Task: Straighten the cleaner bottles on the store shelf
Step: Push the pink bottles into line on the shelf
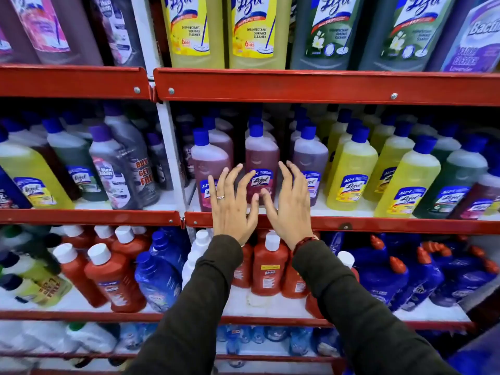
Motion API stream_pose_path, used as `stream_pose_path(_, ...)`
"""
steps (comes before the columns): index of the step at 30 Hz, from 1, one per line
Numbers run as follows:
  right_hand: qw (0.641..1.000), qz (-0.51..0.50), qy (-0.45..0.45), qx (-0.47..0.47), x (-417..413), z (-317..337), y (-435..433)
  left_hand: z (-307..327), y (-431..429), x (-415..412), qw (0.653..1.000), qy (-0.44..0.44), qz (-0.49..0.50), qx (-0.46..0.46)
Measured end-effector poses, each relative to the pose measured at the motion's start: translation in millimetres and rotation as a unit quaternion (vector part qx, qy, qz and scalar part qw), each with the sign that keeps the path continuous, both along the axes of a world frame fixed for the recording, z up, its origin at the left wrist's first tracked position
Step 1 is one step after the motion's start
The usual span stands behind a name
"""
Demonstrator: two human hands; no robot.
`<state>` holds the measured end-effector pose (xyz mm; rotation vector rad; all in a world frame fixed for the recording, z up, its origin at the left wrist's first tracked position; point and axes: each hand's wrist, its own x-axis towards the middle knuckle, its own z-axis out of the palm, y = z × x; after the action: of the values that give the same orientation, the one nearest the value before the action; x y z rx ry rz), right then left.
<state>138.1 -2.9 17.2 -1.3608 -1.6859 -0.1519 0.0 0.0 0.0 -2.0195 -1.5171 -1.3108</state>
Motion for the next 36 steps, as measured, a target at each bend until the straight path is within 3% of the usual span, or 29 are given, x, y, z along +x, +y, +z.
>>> stream_pose_path(8,0.972,0.012,0.142,-0.186,-33.4,3.5,51.9,-53.6,-4.2,-42.7,0.993,0.035,0.046,-0.105)
stream_pose_path(16,0.964,-0.07,0.171,-0.191,-51.8,4.2,74.4,-72.2,-8.9,-48.2,0.993,0.06,0.02,-0.103)
stream_pose_path(36,0.979,-0.038,0.114,-0.167,-39.7,-6.5,22.8,-69.7,-11.1,-41.0,0.991,0.055,0.048,-0.112)
